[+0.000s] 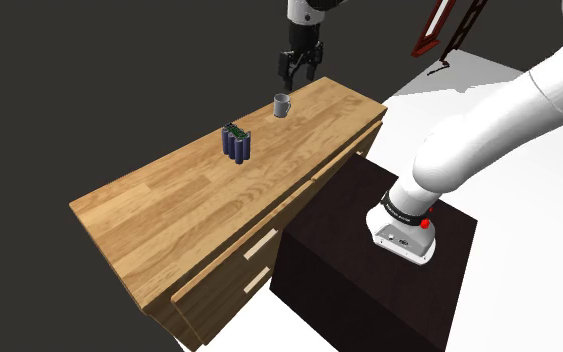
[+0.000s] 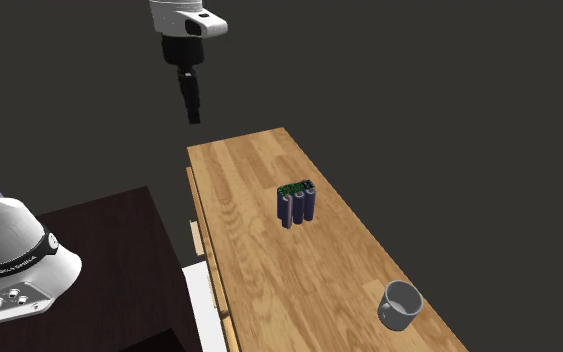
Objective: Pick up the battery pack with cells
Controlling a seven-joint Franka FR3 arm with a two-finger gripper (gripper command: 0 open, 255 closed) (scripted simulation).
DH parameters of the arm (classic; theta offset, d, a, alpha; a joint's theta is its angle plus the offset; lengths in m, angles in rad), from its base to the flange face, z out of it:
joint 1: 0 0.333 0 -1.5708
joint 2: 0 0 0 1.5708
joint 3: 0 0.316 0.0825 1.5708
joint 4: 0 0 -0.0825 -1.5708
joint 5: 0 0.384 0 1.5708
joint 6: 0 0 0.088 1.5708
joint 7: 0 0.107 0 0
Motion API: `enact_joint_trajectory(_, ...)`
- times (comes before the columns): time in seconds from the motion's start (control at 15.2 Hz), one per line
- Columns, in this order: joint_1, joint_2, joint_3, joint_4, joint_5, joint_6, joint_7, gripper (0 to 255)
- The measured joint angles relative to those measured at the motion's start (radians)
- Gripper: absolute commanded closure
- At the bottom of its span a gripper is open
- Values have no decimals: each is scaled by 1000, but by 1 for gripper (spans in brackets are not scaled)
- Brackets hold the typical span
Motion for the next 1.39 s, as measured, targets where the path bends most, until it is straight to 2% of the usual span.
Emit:
enact_joint_trajectory(0.66,2,378,37,165,-84,196,98,0)
enact_joint_trajectory(1.06,14,606,34,325,-149,251,151,0)
enact_joint_trajectory(1.39,35,812,20,505,-196,265,189,0)
